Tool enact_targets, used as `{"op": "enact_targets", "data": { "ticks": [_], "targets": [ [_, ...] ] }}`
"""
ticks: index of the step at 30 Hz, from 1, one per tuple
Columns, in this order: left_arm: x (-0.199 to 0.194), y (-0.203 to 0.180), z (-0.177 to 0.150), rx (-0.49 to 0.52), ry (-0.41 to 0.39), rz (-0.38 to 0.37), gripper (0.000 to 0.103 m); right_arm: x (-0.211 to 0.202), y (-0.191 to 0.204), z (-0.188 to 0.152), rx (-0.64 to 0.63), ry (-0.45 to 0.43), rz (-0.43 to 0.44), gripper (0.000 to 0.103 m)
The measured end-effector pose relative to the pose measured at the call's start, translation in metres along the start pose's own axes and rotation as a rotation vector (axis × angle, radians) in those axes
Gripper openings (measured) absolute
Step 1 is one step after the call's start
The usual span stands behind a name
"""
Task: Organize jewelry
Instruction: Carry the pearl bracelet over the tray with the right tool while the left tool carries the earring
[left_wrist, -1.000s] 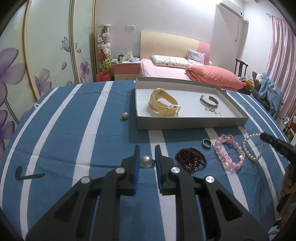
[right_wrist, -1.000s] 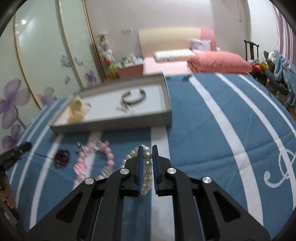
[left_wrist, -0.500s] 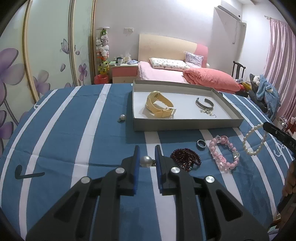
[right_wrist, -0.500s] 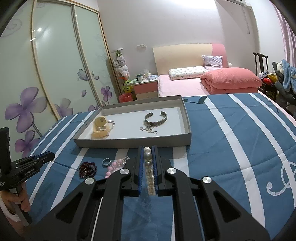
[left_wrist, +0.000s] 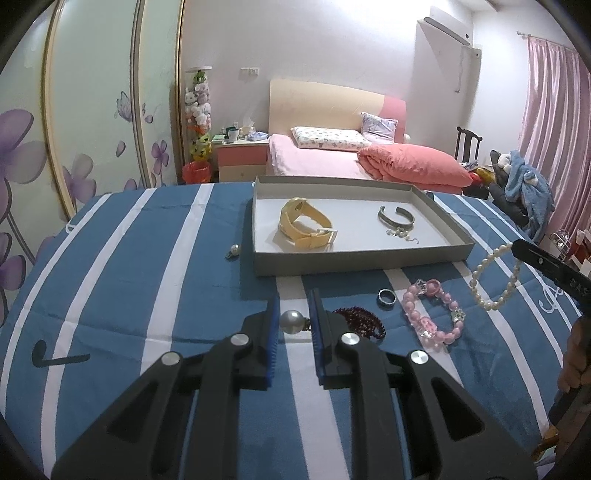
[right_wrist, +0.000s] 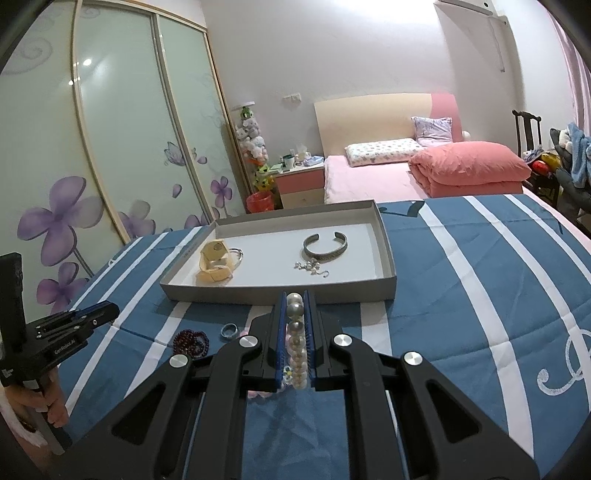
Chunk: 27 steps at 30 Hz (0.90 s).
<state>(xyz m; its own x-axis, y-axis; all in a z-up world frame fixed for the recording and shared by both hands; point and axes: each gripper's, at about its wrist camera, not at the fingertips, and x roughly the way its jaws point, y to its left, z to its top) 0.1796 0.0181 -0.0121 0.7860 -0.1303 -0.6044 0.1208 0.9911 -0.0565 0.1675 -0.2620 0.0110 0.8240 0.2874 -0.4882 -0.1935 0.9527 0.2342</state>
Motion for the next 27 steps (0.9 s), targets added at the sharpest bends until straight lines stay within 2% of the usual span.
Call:
{"op": "enact_targets", "data": {
  "ticks": [12, 20, 27],
  "targets": [
    [-0.006, -0.009, 0.023, 0.016, -0.091, -0.014, 0.017, 0.0, 0.018, 0.019, -0.04, -0.065, 0.024, 0.01],
    [-0.002, -0.017, 0.036, 0.027, -0.12, -0.029, 0.017, 0.003, 0.03, 0.033, -0.075, -0.107, 0.033, 0.01],
    [0.007, -0.022, 0.06, 0.023, -0.159, -0.056, 0.017, 0.011, 0.035, 0.049, -0.092, -0.154, 0.038, 0.01]
  ]
}}
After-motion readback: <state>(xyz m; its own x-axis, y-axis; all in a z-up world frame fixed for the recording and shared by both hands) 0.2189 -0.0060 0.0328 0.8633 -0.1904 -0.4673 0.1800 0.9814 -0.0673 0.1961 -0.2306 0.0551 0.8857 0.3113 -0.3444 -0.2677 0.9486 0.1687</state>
